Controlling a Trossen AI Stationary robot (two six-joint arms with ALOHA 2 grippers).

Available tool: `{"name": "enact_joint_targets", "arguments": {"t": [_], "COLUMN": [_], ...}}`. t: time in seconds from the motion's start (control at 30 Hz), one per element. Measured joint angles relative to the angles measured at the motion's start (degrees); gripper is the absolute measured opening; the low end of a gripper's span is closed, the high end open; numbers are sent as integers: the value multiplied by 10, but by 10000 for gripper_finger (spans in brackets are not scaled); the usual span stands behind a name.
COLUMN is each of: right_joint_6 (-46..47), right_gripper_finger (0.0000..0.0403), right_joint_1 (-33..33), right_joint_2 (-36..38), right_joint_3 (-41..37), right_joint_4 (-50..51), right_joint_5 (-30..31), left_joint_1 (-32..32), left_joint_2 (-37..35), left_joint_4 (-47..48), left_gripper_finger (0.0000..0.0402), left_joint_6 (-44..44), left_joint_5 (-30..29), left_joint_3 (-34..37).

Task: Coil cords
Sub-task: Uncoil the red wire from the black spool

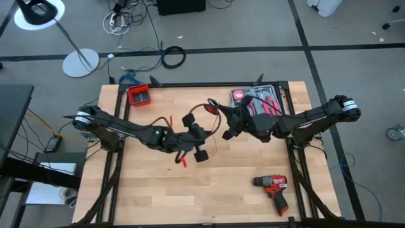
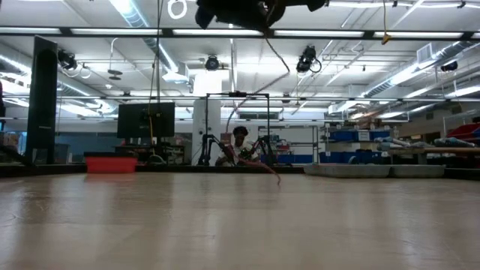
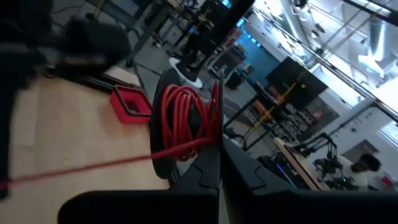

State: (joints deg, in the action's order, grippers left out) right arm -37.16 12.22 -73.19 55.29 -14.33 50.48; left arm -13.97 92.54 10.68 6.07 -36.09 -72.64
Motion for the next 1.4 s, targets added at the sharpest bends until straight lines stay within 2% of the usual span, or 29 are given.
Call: {"name": "enact_joint_targets", "arguments": {"t": [0.23,0.6,0.7,0.87,0.97,1.07,1.17,1.23,1.4], "right_joint_6": [-21,-59,-76,-68,-32,38,93,110,135], "right_gripper_finger": [0,0,0,0,0,0,0,0,0], "right_joint_1": [25,61,73,92,101,103,97,94,82], "right_joint_2": [0,5,5,13,13,13,12,12,12], "right_joint_3": [0,0,1,1,1,1,1,1,1], "right_joint_4": [33,40,49,95,139,189,238,250,251], "right_joint_5": [24,73,98,101,83,31,18,17,-41], "left_joint_1": [5,0,-5,-8,-8,-8,-8,-8,-8], "left_joint_2": [11,11,1,-30,-43,-45,-42,-41,-41], "left_joint_4": [1,26,43,74,74,60,52,54,48], "left_gripper_finger": [11,71,77,78,78,78,78,78,78], "left_joint_6": [-14,-13,-13,-13,-19,-55,-91,-115,-168], "left_joint_5": [2,-5,3,1,-13,-17,-17,-17,-17], "left_joint_3": [0,2,2,2,2,2,2,2,2]}}
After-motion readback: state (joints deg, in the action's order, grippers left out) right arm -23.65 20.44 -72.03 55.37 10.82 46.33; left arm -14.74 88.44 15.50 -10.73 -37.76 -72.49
